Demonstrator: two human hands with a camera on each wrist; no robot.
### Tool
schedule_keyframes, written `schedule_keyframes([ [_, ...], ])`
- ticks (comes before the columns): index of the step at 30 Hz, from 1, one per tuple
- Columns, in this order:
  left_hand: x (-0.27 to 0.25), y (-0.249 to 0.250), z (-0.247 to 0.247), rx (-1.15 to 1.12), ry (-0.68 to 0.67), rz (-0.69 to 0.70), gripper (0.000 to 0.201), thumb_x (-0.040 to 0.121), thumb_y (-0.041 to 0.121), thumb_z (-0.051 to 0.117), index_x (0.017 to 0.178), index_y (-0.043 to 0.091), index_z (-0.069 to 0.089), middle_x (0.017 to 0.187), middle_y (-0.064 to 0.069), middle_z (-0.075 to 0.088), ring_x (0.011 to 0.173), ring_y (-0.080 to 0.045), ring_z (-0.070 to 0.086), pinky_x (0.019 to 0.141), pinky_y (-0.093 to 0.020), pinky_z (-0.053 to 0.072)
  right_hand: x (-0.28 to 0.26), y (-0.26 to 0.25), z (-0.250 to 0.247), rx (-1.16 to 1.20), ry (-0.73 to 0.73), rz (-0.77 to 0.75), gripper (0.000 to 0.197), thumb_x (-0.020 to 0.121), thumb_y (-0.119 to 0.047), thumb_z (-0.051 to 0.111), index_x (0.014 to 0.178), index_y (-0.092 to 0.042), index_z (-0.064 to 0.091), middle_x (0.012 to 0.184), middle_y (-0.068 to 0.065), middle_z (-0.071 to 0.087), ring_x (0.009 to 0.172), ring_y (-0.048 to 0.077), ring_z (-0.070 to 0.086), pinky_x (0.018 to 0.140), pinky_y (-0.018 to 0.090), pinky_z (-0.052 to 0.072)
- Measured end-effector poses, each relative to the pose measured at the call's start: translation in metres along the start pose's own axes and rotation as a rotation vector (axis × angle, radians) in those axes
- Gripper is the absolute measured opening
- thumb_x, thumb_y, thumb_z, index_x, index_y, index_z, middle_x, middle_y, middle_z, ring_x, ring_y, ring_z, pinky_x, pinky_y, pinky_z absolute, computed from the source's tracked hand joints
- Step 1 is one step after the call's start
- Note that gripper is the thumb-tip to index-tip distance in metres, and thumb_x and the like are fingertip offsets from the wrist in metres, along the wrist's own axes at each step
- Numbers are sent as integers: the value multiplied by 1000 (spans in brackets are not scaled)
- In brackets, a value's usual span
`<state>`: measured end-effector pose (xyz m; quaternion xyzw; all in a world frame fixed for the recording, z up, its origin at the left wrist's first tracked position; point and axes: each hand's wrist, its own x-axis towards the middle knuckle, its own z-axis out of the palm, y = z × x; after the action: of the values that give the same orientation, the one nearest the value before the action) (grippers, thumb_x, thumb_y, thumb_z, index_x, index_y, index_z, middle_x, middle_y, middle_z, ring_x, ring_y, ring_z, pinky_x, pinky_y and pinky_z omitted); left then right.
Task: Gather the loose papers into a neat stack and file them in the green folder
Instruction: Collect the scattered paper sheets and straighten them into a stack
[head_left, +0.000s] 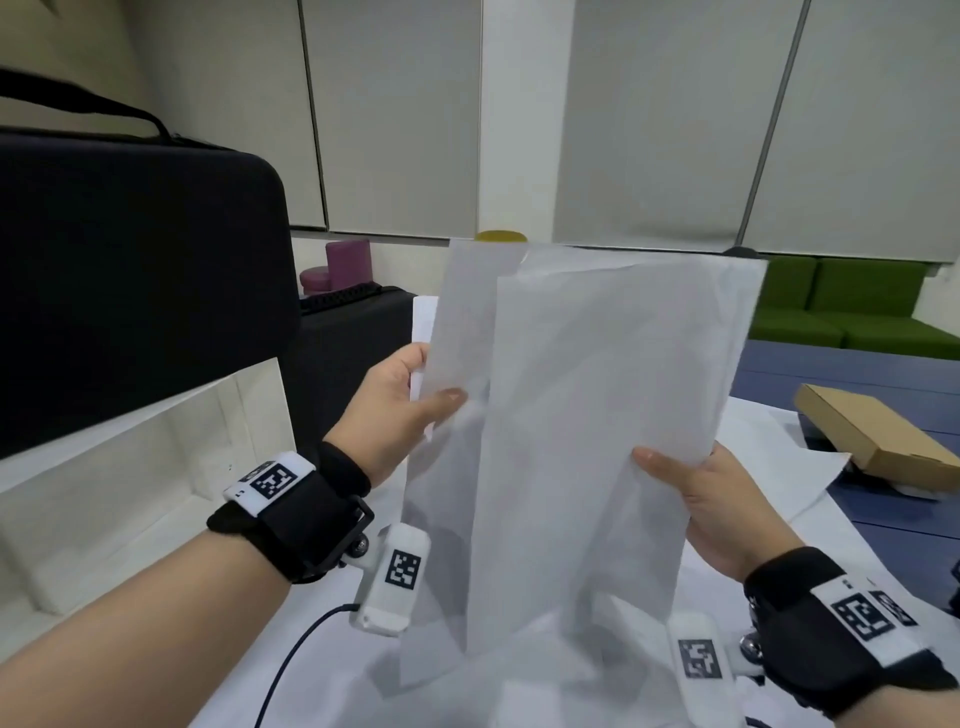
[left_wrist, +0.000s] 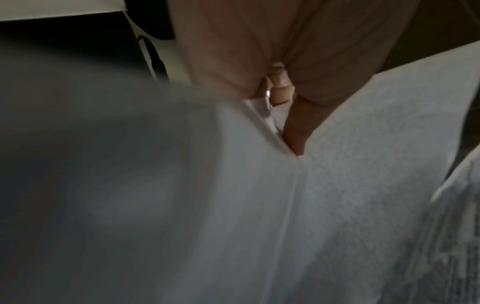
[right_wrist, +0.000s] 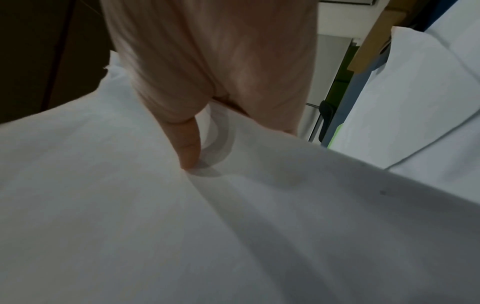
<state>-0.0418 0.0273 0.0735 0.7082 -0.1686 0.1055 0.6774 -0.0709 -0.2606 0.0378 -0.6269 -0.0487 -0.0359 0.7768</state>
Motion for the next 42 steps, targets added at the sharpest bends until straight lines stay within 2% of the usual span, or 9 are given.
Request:
schedule_keyframes([
  [5,-5,1,5,-25,-19,-31,31,87,3,63,118,7,62,111,-12,71,101,-33,68,85,-42,56,-2,4,5,-147,-15,40,28,90,-5,61,117,-9,63,107,9,74,94,28,72,81,40,56],
  [8,-10,12,14,-182,-19,-70,31,96,31,55,116,10,66,105,-2,73,95,-22,69,75,-27,56,-4,6,9,-161,8,64,18,91,-1,59,107,-3,67,100,15,74,79,26,71,66,33,58],
  [10,-12,12,16,-283,-47,-100,47,93,52,45,120,19,66,118,0,71,107,-18,67,84,-28,55,-3,8,13,-158,53,52,17,91,0,57,105,-3,68,100,16,74,79,26,71,66,33,58],
  [12,-14,9,17,-284,-40,-115,56,84,58,60,118,14,65,120,-3,69,110,-20,65,88,-35,53,-3,11,16,-141,117,33,18,92,0,57,106,-4,67,101,16,74,81,28,70,71,37,57],
  [15,-18,2,21,-58,-7,-36,48,72,28,80,114,13,63,111,0,73,103,-20,69,84,-35,54,-4,13,17,-95,146,0,20,93,-2,56,111,-5,65,106,16,73,89,31,69,80,42,56],
  [18,-23,6,25,39,26,86,48,80,-6,71,116,23,57,110,4,72,102,-16,69,81,-28,56,-6,12,15,-59,99,-46,27,91,-2,59,117,-5,62,111,13,72,102,34,68,90,48,54],
  [25,-21,24,18,-80,-91,184,95,76,-15,71,149,19,22,130,3,61,112,-17,66,82,-30,57,2,11,-3,-2,-95,-70,73,70,-2,76,135,-9,43,127,11,64,115,29,63,91,39,53],
  [32,-12,19,19,-37,66,113,36,81,-9,69,107,16,65,103,-2,75,95,-20,72,81,-37,56,-7,-5,16,-224,-27,-174,23,88,-3,63,111,-5,67,104,6,75,96,25,72,80,32,59],
  [42,3,30,27,-139,34,97,39,73,9,70,111,13,65,109,-5,74,103,-23,70,92,-39,55,-3,-28,25,-224,-79,-282,38,78,-6,71,115,-7,63,108,7,73,100,22,71,85,35,57],
])
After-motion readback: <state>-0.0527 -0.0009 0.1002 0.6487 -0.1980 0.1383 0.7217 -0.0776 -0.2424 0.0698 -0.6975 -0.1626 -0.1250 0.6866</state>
